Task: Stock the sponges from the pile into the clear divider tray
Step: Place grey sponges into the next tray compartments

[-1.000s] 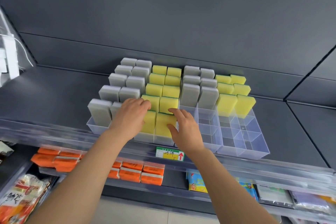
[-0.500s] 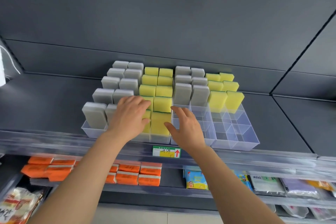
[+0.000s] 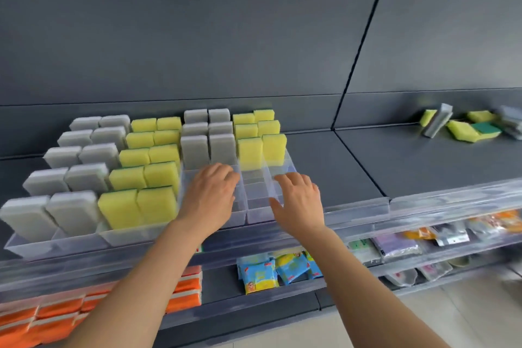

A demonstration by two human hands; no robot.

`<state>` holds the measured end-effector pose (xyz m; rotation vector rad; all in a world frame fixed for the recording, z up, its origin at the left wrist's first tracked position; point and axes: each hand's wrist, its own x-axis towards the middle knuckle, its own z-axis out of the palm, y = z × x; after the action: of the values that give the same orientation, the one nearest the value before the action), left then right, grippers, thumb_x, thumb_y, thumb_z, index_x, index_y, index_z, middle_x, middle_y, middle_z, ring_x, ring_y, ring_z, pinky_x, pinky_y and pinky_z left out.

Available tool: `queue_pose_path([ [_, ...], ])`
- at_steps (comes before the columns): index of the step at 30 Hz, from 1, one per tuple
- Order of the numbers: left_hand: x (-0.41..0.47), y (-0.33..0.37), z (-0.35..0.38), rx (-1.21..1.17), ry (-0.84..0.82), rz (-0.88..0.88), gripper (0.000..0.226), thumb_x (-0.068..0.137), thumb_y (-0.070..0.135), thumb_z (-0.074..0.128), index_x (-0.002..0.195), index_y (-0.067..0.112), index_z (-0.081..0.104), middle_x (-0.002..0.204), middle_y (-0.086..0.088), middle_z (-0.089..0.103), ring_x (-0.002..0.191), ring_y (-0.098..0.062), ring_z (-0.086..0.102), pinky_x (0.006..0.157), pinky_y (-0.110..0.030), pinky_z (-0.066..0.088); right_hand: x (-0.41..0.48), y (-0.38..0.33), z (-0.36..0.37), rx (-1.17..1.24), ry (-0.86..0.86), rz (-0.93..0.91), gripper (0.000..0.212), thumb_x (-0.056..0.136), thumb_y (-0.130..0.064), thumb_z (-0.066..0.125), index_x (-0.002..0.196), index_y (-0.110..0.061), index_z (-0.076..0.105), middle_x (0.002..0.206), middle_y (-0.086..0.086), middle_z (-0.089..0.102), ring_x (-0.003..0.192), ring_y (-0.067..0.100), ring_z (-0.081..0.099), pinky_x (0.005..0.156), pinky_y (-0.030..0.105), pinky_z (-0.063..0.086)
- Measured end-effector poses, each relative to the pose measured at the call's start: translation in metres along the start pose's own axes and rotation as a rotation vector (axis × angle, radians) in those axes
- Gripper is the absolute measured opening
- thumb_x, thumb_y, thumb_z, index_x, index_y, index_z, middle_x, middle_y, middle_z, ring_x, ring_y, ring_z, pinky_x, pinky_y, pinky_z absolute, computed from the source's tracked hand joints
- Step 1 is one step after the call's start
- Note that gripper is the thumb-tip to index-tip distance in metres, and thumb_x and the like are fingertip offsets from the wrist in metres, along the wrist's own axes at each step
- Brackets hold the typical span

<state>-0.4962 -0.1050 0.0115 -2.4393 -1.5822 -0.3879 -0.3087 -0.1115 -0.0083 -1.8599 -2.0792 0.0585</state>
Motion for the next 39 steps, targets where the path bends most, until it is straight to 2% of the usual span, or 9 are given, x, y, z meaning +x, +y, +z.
queue_pose_path([
  [5,0.037,0.066,0.017,0.014,-0.022,0.038,0.038,0.06,0.005,0.079,0.096,0.011,0.068,0.094,-0.004,0.066,0.088,-0.024,0.061,0.078,-0.038,0.051,-0.015,0.078,-0.026,-0.058,-0.021,0.087,0.045,0.09,-0.034,0.054,0.132,-0.022,0.045,0.129,0.001,0.049,0.122,0.024,0.04,0.1,0.036,0.032],
  [8,0.06,0.111,0.026,0.004,-0.03,0.071,0.034,0.058,0.008,0.08,0.089,0.012,0.067,0.089,-0.004,0.065,0.084,-0.025,0.06,0.073,-0.037,0.051,-0.026,0.127,-0.041,-0.077,-0.027,0.121,0.042,0.089,-0.035,0.055,0.128,-0.021,0.047,0.128,0.001,0.049,0.121,0.025,0.04,0.1,0.037,0.033],
  [14,0.1,0.207,0.041,-0.073,-0.039,0.13,0.028,0.074,0.015,0.073,0.101,0.012,0.064,0.103,-0.004,0.064,0.099,-0.026,0.057,0.083,-0.038,0.049,-0.051,0.22,-0.07,-0.095,-0.036,0.199,0.041,0.09,-0.034,0.054,0.128,-0.019,0.046,0.129,0.003,0.049,0.121,0.024,0.04,0.1,0.036,0.034],
  [20,0.142,0.282,0.055,-0.141,-0.027,0.201,0.031,0.082,0.019,0.065,0.112,0.014,0.06,0.112,-0.002,0.06,0.107,-0.023,0.052,0.089,-0.036,0.045,-0.061,0.298,-0.094,-0.114,-0.033,0.295,0.044,0.091,-0.038,0.054,0.129,-0.019,0.045,0.134,0.003,0.046,0.126,0.025,0.038,0.105,0.038,0.032],
  [31,0.253,0.379,0.091,-0.23,-0.037,0.322,0.028,0.078,0.014,0.067,0.106,0.013,0.062,0.106,-0.003,0.062,0.103,-0.025,0.053,0.083,-0.037,0.045,-0.032,0.423,-0.115,-0.135,-0.004,0.446,0.049,0.09,-0.039,0.055,0.133,-0.02,0.042,0.134,0.004,0.046,0.127,0.026,0.037,0.105,0.039,0.032],
  [39,0.37,0.439,0.122,-0.297,-0.014,0.315,0.043,0.087,0.023,0.06,0.129,0.017,0.049,0.135,-0.005,0.042,0.123,-0.024,0.039,0.094,-0.034,0.039,0.029,0.524,-0.137,-0.184,0.021,0.516,0.049,0.089,-0.038,0.056,0.133,-0.022,0.043,0.131,0.004,0.047,0.126,0.026,0.037,0.103,0.037,0.033],
])
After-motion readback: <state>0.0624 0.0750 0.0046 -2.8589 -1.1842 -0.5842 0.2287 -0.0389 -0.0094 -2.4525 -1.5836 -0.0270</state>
